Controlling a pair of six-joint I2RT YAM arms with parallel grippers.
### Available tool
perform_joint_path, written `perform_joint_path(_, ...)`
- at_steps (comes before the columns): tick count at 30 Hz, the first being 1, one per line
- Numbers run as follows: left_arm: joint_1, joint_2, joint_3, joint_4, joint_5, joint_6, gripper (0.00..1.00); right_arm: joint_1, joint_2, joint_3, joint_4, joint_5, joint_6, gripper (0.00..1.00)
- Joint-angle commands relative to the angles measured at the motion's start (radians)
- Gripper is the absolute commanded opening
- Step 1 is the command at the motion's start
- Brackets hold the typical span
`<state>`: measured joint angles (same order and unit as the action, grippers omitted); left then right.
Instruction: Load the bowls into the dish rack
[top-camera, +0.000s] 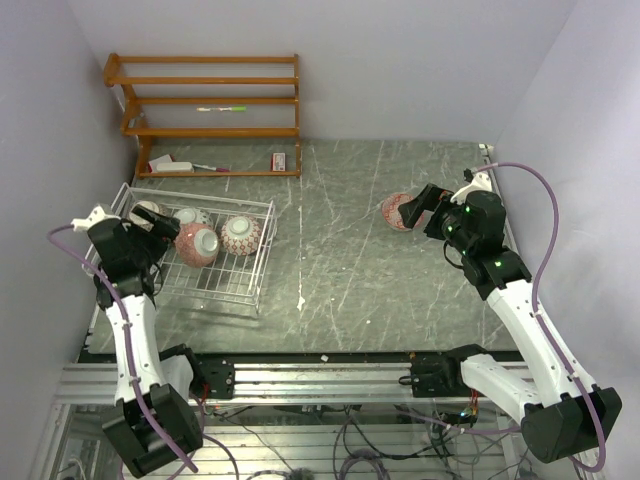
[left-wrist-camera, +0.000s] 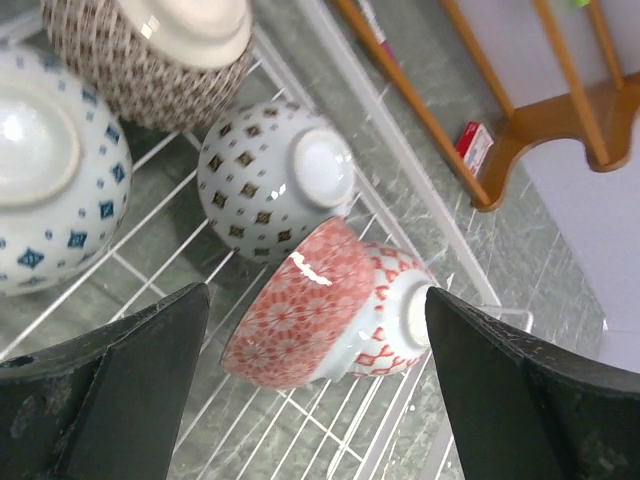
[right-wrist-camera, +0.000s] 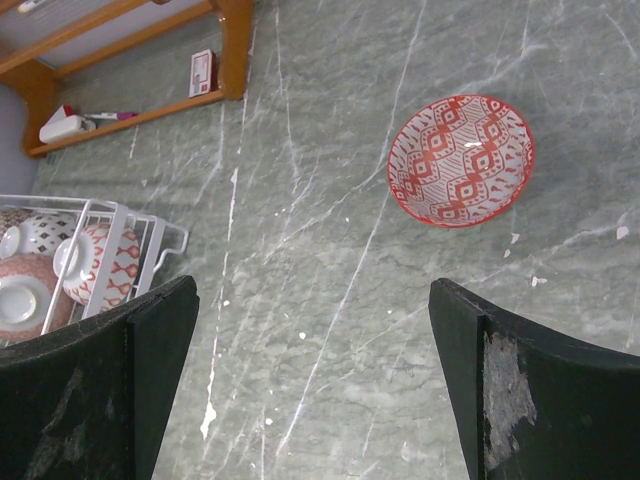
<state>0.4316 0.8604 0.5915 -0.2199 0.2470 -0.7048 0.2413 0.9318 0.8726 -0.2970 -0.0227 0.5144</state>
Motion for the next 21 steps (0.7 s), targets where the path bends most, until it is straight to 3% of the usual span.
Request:
perform_joint_path(1,0.013,-0.017,0.127,-0.114,0.021,0.115,0.99,-0.006,-0.001,-0.008,0.021,-0.011,-0.013,1.0)
perform_joint_path(4,0.013,-0.02,0.176,-0.177,0.04,0.17,0.99,-0.007,0.005,-0.007,0.022,-0.021,-0.011,1.0)
perform_joint_path(11,-0.051,-0.036,0.238,-0.25,-0.06,0.236,0.99,-0.006,0.04,-0.011,0.045,-0.09,-0.002,1.0)
perform_joint_path(15,-0.227,0.026,0.288,-0.255,-0.174,0.25,0.99,-0.006,0.082,-0.003,0.061,-0.185,-0.005,1.0)
perform_joint_path(18,-0.42,0.109,0.345,-0.284,-0.347,0.265,0.99,-0.006,0.084,-0.004,0.068,-0.189,-0.002,1.0)
perform_joint_path(21,-0.54,0.174,0.381,-0.304,-0.407,0.266,1.0,-0.004,0.089,0.0,0.071,-0.202,-0.001,0.99)
